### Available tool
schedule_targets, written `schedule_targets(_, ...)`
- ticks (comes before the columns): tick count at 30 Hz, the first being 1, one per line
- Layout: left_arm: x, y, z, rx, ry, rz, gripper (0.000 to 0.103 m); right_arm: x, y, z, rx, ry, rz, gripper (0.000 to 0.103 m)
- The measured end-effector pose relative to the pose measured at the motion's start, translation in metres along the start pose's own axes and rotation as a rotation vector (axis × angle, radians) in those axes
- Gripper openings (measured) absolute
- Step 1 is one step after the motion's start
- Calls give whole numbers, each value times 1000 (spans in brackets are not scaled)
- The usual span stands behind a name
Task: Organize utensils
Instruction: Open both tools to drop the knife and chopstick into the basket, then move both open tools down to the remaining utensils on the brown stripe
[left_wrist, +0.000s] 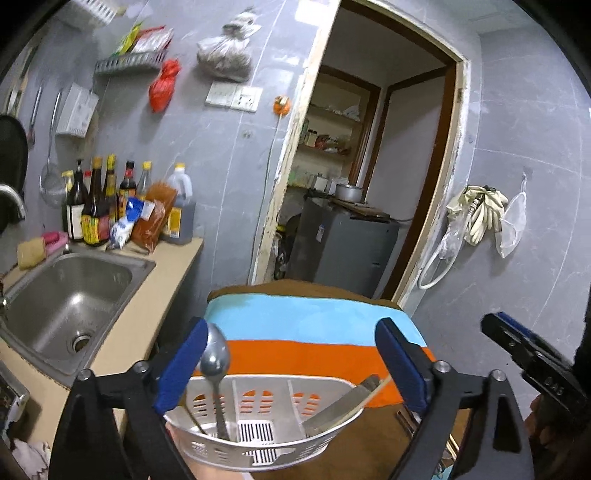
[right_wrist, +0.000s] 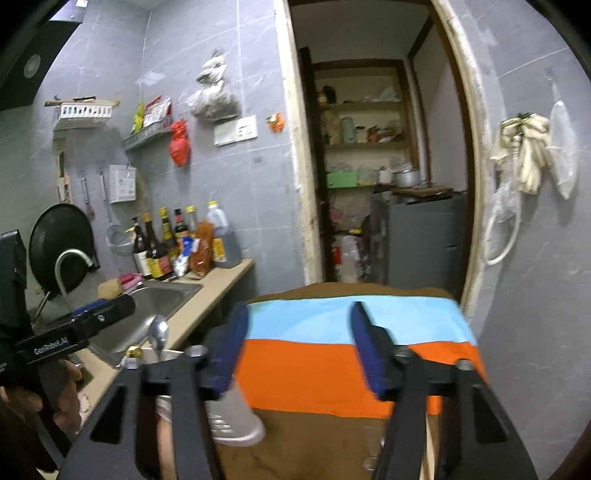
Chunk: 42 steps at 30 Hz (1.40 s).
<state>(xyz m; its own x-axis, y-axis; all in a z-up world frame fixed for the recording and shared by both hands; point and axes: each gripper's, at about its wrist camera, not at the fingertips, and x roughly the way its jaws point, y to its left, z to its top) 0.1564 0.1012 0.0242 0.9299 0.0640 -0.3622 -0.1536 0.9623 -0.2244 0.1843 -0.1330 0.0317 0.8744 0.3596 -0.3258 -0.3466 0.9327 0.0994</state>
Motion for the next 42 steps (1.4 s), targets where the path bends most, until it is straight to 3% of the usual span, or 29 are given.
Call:
schedule_targets(3, -5, -16, -1, 30, -23, 5, 101, -16, -16, 4, -7, -23, -39, 83)
schedule_targets(8, -6, -48, -6, 81, -49, 12, 102, -38, -42, 6, -25, -55, -94, 102)
schedule_targets(22, 8, -131, -45, 146, -6, -33, 102, -53, -134, -17, -6, 1, -167, 102)
schedule_targets(31, 45, -166, -94, 154, 118, -32, 102, -25, -184, -58, 33, 92, -165, 102)
schedule_targets(40, 99, -166, -133, 95, 362, -50, 102, 26, -216, -109, 112, 237, -77, 101)
schedule_targets(42, 109, -164, -140, 79, 403, -61, 100, 36, -220, -120, 128, 273, -60, 96)
